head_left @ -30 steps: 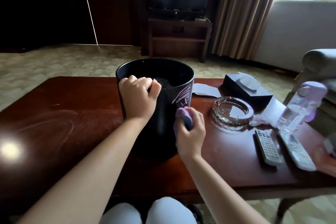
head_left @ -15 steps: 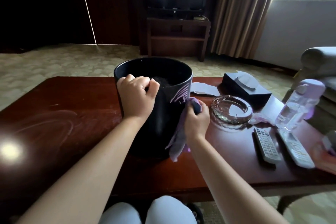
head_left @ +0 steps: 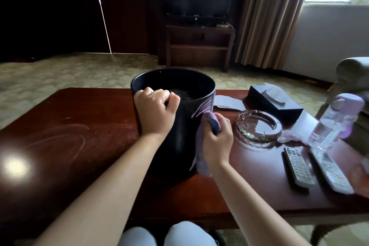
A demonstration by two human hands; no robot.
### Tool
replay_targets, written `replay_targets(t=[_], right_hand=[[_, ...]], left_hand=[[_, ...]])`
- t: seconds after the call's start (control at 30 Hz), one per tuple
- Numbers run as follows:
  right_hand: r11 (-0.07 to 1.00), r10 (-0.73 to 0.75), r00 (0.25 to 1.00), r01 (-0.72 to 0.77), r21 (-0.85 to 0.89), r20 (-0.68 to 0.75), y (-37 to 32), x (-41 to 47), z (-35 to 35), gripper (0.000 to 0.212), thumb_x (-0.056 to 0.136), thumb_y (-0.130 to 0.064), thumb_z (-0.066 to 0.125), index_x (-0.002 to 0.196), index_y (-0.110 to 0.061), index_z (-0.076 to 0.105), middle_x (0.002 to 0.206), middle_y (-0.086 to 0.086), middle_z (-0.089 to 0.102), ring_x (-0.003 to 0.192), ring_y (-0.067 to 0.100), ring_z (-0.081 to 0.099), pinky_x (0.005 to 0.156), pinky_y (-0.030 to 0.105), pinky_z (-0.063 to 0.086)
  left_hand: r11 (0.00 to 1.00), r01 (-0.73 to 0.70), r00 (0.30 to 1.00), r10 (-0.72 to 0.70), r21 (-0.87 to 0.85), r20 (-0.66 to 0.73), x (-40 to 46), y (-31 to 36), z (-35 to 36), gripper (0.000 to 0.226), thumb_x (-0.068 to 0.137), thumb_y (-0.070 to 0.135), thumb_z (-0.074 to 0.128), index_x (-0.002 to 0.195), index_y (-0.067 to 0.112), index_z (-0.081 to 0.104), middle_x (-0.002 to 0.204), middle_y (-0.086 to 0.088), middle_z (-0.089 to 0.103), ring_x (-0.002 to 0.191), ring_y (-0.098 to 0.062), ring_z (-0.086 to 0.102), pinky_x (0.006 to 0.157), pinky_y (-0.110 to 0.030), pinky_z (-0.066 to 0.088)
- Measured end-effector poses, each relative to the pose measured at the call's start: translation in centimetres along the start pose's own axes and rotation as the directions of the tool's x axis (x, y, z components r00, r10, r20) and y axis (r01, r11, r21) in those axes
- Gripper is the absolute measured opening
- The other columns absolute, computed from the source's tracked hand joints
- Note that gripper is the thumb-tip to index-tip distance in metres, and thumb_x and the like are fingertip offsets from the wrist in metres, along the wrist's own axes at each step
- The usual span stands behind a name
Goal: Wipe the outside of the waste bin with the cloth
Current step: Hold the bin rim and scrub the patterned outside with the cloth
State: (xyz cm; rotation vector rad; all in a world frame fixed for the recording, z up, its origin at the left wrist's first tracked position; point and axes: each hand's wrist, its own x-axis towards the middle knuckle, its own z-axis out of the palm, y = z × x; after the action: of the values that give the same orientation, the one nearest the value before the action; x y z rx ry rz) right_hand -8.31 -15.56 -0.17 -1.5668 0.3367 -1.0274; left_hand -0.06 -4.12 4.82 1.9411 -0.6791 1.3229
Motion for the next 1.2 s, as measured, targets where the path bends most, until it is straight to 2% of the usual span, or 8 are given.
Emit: replay_targets(t=[0.1, 0.23, 0.37, 0.6, 0.73, 0.83, 0.97, 1.2], right_hand=[[0.989, 0.133, 0.989, -0.128, 0.071, -0.059, -0.2, 1.2, 0.3, 0.019, 0.086, -0.019, 0.065, 0.082, -0.037, 0.06, 0.097, 0.001, 0.064, 0.088, 0.008, 0.059, 0.086, 0.023, 0.045], [0.998, 0.047, 0.998, -0.045, 0.04, -0.047, -0.4, 0.1, 0.4, 0.021, 0.087, -0.017, 0.065, 0.081, -0.036, 0.059, 0.09, -0.011, 0.058, 0.084, 0.003, 0.057, 0.082, 0.018, 0.043], [0.979, 0.185, 0.978, -0.175, 0.103, -0.096, -0.3, 1.2, 0.5, 0.022, 0.086, -0.019, 0.067, 0.076, -0.038, 0.059, 0.095, 0.0, 0.063, 0.083, 0.005, 0.057, 0.083, 0.02, 0.043], [0.992, 0.114, 0.993, -0.112, 0.051, -0.037, -1.2, 2.7, 0.1, 0.006, 0.086, -0.02, 0.066, 0.091, -0.017, 0.068, 0.095, 0.006, 0.066, 0.082, 0.007, 0.058, 0.079, 0.019, 0.045], [0.992, 0.126, 0.991, -0.125, 0.036, -0.035, -1.1, 2.5, 0.1, 0.012, 0.086, -0.021, 0.066, 0.08, -0.031, 0.065, 0.096, 0.006, 0.066, 0.084, 0.01, 0.059, 0.081, 0.021, 0.044], [0.993, 0.119, 0.992, -0.118, 0.028, -0.029, -1.8, 2.8, -0.1, 0.009, 0.084, -0.019, 0.066, 0.078, -0.026, 0.067, 0.089, 0.005, 0.068, 0.079, 0.011, 0.06, 0.08, 0.028, 0.048], [0.992, 0.107, 0.994, -0.105, 0.066, -0.032, -3.8, 4.1, 0.0, 0.016, 0.084, -0.02, 0.066, 0.072, -0.03, 0.064, 0.073, -0.011, 0.064, 0.073, 0.006, 0.058, 0.077, 0.024, 0.047], [0.975, 0.22, 0.975, -0.22, 0.038, 0.008, -1.8, 2.2, -0.5, 0.01, 0.082, -0.017, 0.069, 0.078, -0.026, 0.067, 0.077, -0.006, 0.068, 0.075, 0.008, 0.061, 0.084, 0.035, 0.051]], left_hand=[[1.0, -0.003, 1.0, 0.003, -0.002, 0.015, 0.1, 0.0, -0.1, 0.038, 0.079, 0.023, 0.045, 0.05, 0.021, 0.021, 0.048, 0.01, 0.019, 0.049, -0.018, 0.027, 0.059, -0.03, 0.015], [1.0, 0.001, 1.0, -0.001, -0.011, 0.001, 0.0, 0.1, 0.1, 0.037, 0.079, 0.022, 0.045, 0.05, 0.021, 0.021, 0.048, 0.011, 0.019, 0.049, -0.018, 0.027, 0.058, -0.032, 0.02], [1.0, -0.006, 1.0, 0.006, 0.004, 0.016, 0.2, 0.0, 0.0, 0.037, 0.079, 0.023, 0.045, 0.05, 0.021, 0.021, 0.048, 0.01, 0.02, 0.049, -0.018, 0.028, 0.058, -0.032, 0.016], [1.0, -0.003, 1.0, 0.003, -0.01, 0.006, 0.1, -0.1, 0.0, 0.039, 0.079, 0.023, 0.045, 0.049, 0.02, 0.021, 0.048, 0.012, 0.016, 0.048, -0.017, 0.025, 0.06, -0.028, 0.015], [1.0, -0.005, 1.0, 0.005, -0.014, 0.012, 0.2, 0.0, -0.2, 0.039, 0.079, 0.023, 0.045, 0.049, 0.02, 0.021, 0.049, 0.012, 0.014, 0.048, -0.017, 0.024, 0.06, -0.028, 0.015], [1.0, -0.002, 1.0, 0.002, -0.016, 0.014, 0.3, 0.0, -0.1, 0.039, 0.079, 0.023, 0.046, 0.049, 0.02, 0.02, 0.049, 0.013, 0.013, 0.048, -0.017, 0.025, 0.06, -0.027, 0.014], [1.0, 0.001, 1.0, -0.001, -0.012, 0.018, 0.3, 0.1, -0.2, 0.039, 0.079, 0.023, 0.045, 0.049, 0.02, 0.02, 0.048, 0.013, 0.011, 0.048, -0.017, 0.025, 0.061, -0.027, 0.013], [1.0, 0.006, 1.0, -0.006, -0.007, 0.012, 0.2, 0.1, -0.2, 0.038, 0.079, 0.023, 0.046, 0.049, 0.02, 0.022, 0.048, 0.012, 0.017, 0.049, -0.016, 0.026, 0.06, -0.028, 0.011]])
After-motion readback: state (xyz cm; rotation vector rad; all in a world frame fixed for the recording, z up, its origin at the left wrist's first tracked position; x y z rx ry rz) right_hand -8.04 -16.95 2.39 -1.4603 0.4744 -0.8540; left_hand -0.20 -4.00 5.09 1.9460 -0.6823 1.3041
